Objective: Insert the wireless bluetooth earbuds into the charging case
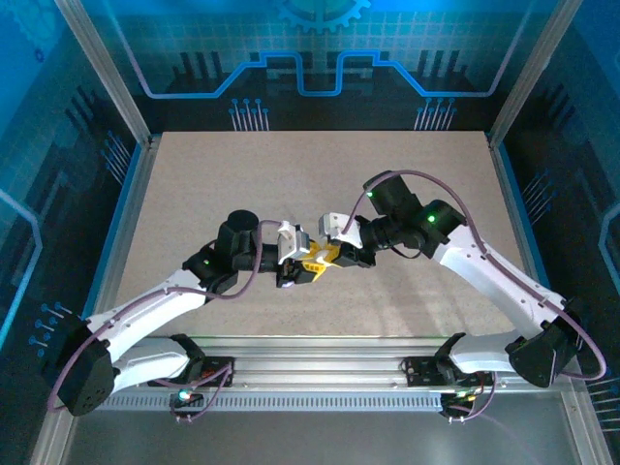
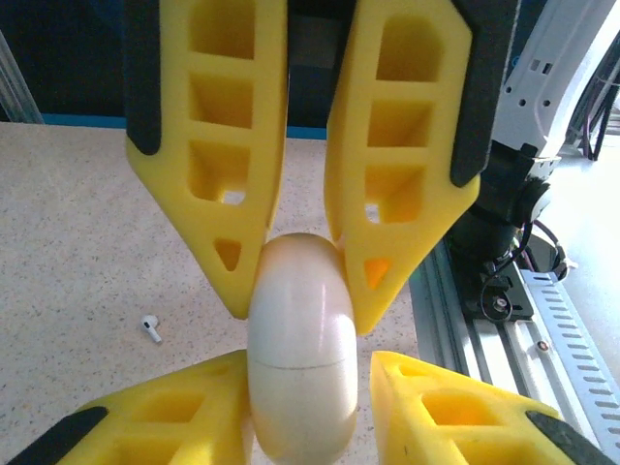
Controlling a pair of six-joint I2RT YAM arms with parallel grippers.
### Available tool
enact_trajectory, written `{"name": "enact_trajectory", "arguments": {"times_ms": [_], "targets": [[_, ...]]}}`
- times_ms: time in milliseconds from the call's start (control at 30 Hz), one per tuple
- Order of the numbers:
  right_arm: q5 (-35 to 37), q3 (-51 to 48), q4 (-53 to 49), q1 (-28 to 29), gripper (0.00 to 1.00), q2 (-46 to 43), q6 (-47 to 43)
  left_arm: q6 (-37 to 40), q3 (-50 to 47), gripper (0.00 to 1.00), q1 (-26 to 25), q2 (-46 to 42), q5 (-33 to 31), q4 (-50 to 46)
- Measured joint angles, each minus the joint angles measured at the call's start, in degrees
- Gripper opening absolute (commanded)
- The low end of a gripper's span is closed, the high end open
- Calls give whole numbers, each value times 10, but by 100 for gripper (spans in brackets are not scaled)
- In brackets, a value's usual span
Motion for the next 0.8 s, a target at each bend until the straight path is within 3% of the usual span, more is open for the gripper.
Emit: {"name": "enact_trajectory", "arguments": {"times_ms": [200, 433, 600, 800], "targets": [[-2, 2, -4, 3, 14, 3, 0, 1, 0, 32, 0, 0, 0, -1], [-1, 2, -5, 3, 15, 6, 1, -2, 0, 17, 0, 0, 0, -3], [-4, 0, 0, 2, 37, 5, 6, -3, 3, 13, 0, 0, 0, -3], [-32, -55, 54, -22, 40, -43, 23, -5, 11, 13, -1, 6, 9, 0]]}}
